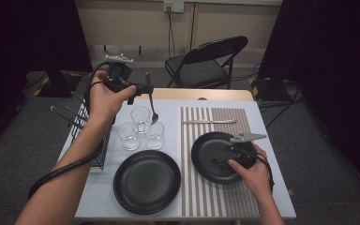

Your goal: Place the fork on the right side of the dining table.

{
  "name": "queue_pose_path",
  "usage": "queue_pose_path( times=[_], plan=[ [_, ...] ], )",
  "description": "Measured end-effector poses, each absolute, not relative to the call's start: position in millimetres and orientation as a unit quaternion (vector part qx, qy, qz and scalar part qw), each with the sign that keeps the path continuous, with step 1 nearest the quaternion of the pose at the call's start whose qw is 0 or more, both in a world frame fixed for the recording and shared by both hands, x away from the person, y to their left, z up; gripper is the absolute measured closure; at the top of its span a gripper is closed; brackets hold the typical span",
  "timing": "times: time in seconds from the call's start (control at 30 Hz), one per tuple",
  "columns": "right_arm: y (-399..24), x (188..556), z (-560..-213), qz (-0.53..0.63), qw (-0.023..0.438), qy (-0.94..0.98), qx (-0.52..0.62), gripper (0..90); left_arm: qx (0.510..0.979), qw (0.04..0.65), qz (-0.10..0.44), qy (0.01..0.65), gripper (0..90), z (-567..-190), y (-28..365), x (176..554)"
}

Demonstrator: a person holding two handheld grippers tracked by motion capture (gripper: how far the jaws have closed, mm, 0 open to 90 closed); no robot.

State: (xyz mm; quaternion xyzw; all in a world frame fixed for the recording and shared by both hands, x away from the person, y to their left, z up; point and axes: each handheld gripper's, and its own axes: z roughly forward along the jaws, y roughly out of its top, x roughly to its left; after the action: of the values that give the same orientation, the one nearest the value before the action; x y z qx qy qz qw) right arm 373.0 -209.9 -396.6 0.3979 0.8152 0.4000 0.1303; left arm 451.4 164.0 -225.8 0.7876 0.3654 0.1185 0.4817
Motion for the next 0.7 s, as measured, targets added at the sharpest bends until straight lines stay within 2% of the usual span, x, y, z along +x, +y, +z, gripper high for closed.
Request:
queue_pose_path(
  times=[0.7],
  plan=[
    [-197, 372, -383, 0.404, 0.136, 0.819, 0.383, 21.6, 0.801, 0.494, 0.093, 0.327, 87.0, -246, 128, 439]
  ],
)
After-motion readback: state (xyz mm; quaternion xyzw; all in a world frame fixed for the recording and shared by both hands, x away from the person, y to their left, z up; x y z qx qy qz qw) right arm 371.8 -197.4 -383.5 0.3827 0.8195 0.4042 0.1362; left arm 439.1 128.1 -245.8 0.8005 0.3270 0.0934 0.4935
